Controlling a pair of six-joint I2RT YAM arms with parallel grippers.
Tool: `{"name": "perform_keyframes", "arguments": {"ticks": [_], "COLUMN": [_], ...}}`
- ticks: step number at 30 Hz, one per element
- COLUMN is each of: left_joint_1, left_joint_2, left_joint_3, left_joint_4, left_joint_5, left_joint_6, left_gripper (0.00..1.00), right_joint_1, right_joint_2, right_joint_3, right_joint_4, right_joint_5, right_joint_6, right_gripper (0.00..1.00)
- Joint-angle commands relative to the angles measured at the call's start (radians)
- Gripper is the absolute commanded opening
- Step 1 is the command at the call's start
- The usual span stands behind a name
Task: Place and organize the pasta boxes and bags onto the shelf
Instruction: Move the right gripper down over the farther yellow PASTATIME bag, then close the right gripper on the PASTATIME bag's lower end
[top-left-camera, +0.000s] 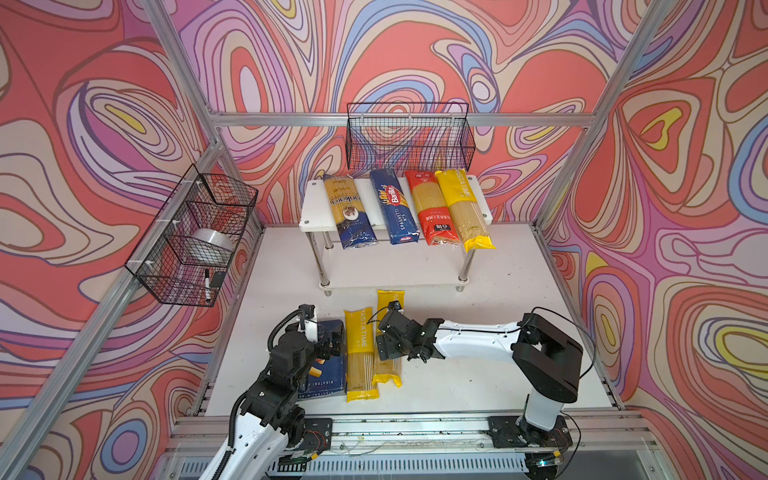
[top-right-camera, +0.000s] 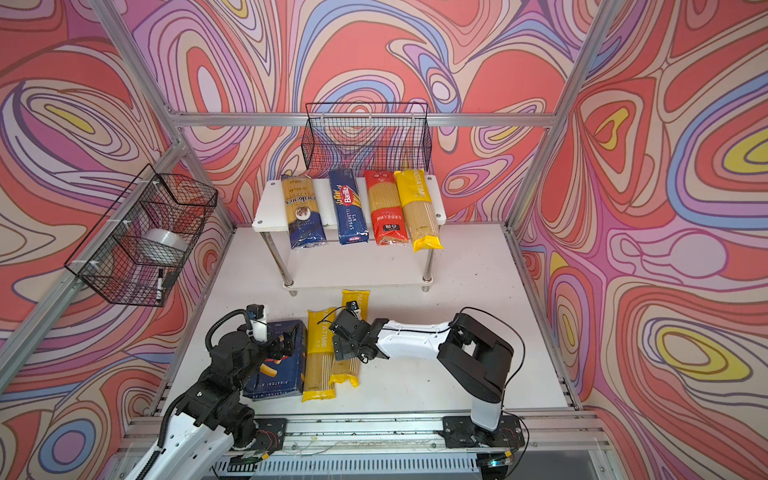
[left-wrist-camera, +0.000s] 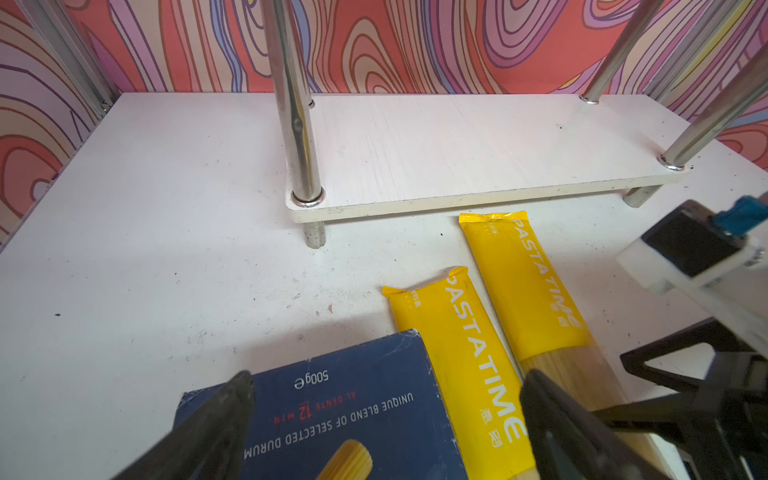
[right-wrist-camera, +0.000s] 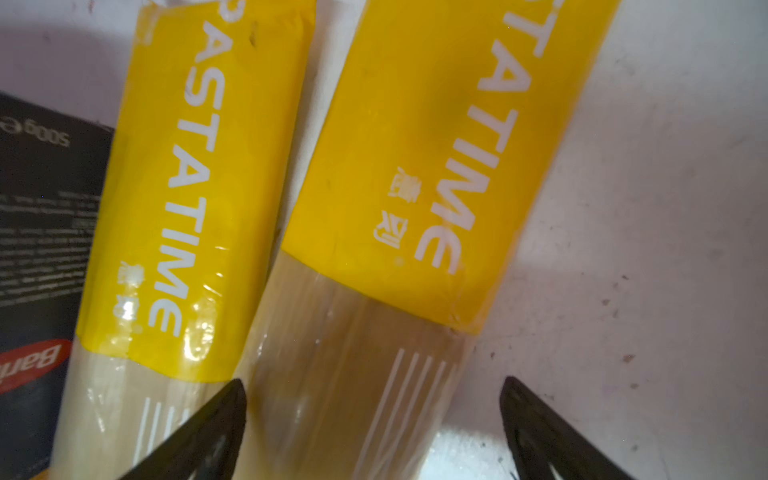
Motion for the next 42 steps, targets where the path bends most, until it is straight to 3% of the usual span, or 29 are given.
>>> {"name": "perform_keyframes", "arguments": {"ticks": [1,6,14,22,28,33,38,42], "left_joint_1": [-0.003,-0.003,-0.004,-0.003,-0.004,-0.003,-0.003,-0.004], "left_joint_2": [-0.022,-0.028,-0.027,-0.021,-0.022,-0.026,0.002,0.109], "left_joint_3": [0.019,0.019,0.021,0.02,0.02,0.017,-0.012,-0.033], "left_joint_4": [-0.037,-0.042,-0.043,-0.031,-0.027,-0.022,0.069,0.147], "left_joint_5": [-0.009,-0.015,-0.009,0.05,0.083,0.106,0.253,0.416], "left_joint_6": [-0.015,-0.018,-0.016,0.004,0.015,0.007,-0.023,-0.05], "left_gripper": [1.0,1.0,1.0,1.0,1.0,1.0,1.0,1.0], "right_joint_1": [-0.008,-0.02,-0.044,-0.046,-0.044,-0.04,0.01,0.024], "right_joint_2": [0.022,0.003,0.012,-0.166,-0.345,-0.365,-0.303,-0.268], "right_joint_3": [-0.009,-0.079,-0.109,-0.225,-0.34,-0.294,-0.182,-0.163], "right_joint_4": [0.033,0.115,0.028,-0.07,0.101,0.029,-0.061,-0.061], "right_joint_5": [-0.038,-0.083,-0.072,0.054,-0.096,-0.032,0.089,0.105], "right_joint_6": [-0.044,-0.072,-0.13,-0.114,-0.15,-0.197,-0.22,-0.227], "right_gripper": [0.98,0.98,0.98,0.98,0.98,0.98,0.98,0.98]}}
